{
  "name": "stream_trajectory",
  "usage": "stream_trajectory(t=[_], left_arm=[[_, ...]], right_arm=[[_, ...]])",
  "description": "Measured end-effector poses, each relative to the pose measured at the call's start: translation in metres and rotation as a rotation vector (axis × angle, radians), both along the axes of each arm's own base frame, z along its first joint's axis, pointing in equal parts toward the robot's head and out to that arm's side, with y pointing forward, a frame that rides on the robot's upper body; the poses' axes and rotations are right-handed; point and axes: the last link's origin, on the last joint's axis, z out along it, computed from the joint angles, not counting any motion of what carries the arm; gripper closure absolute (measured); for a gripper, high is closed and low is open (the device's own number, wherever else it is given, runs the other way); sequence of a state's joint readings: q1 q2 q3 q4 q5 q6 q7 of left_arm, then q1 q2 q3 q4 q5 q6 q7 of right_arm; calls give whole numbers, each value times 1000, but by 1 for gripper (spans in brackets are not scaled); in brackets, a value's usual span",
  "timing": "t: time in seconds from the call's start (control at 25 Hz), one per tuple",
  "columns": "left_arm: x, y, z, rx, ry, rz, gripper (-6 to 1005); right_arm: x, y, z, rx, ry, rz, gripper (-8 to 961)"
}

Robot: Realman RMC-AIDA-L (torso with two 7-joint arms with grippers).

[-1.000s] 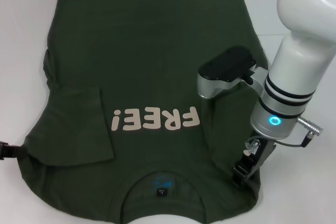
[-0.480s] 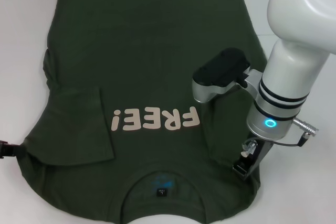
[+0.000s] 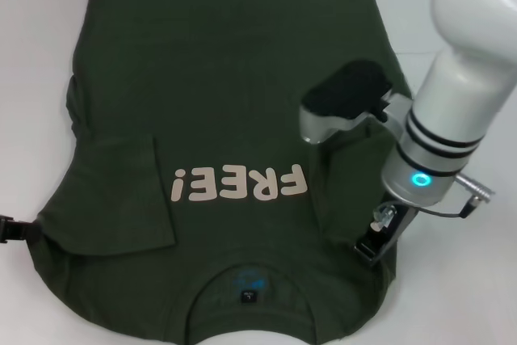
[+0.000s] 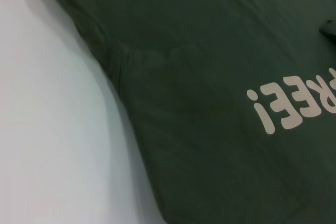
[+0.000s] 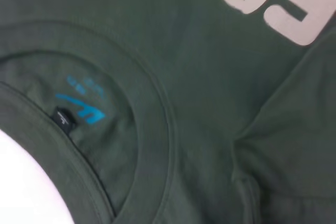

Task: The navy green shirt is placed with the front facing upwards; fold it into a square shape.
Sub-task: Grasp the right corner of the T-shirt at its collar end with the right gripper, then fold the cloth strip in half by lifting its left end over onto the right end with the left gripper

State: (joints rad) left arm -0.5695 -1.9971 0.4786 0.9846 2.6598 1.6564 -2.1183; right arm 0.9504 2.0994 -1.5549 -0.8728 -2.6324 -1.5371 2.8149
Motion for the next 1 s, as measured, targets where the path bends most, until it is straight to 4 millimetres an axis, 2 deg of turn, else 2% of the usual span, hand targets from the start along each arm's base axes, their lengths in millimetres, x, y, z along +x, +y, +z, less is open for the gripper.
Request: stream_trajectory(t=[0.12, 0.16, 0.24, 0.64, 1.0], left_arm=[[0, 0, 0, 1, 0, 0, 974], [0, 0, 1, 2, 0, 1, 974], [0, 0, 1, -1, -2, 1, 974], [-2, -6, -5, -19, -36, 21, 974], [-3, -9, -7, -24, -59, 40, 974]], right_arm=[[5, -2, 18, 59, 87, -52, 920], [5, -2, 18, 59, 87, -52, 920], [13, -6, 28, 97, 144, -97, 920], [77, -27, 69, 272, 436, -308, 921], [125, -44, 84, 397, 651, -417, 920]])
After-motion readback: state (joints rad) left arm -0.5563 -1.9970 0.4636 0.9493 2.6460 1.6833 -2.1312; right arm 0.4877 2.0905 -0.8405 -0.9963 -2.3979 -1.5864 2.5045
